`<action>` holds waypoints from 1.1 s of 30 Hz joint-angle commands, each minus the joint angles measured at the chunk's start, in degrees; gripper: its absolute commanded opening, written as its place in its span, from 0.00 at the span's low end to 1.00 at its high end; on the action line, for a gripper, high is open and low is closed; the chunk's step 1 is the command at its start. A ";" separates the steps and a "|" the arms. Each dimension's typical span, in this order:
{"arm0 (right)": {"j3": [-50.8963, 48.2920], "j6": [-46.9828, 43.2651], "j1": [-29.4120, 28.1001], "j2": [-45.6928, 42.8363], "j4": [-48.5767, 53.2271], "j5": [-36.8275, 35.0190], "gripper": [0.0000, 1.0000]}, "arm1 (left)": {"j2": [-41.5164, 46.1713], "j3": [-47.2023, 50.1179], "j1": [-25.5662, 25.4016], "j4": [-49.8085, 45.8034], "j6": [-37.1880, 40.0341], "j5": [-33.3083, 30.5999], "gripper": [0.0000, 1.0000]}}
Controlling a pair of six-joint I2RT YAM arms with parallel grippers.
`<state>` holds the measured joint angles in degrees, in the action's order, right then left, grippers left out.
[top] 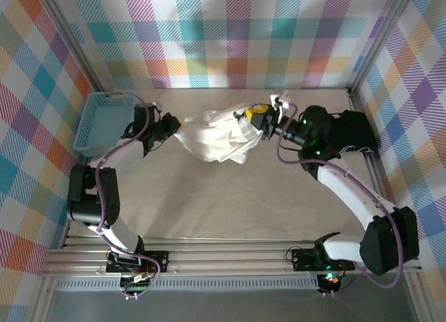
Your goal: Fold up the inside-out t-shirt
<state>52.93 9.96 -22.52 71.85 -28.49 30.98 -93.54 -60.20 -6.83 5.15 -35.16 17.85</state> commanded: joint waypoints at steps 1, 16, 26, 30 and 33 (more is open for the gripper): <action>-7.64 -0.63 0.46 1.04 -5.87 -0.05 0.00 | 1.08 5.06 -0.86 4.52 -1.07 -4.98 0.00; -23.47 5.93 -2.99 -0.11 8.60 -4.02 0.00 | 5.82 15.65 -1.64 2.99 5.38 -11.93 0.15; -25.07 6.48 -4.98 -2.38 17.26 -6.03 0.00 | 17.46 14.94 -16.41 -5.43 18.62 -13.43 0.72; -24.65 6.31 -5.04 -1.73 16.48 -6.03 0.00 | 13.24 11.41 -20.96 -6.62 22.26 -7.04 0.74; -24.35 6.13 -5.07 -1.39 16.37 -5.97 0.00 | 10.04 8.22 -23.70 -8.75 25.11 -5.72 0.75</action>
<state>28.56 15.88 -27.27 70.15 -12.51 24.80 -80.95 -48.36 -28.51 -0.12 -15.46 8.12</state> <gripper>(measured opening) 0.054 0.748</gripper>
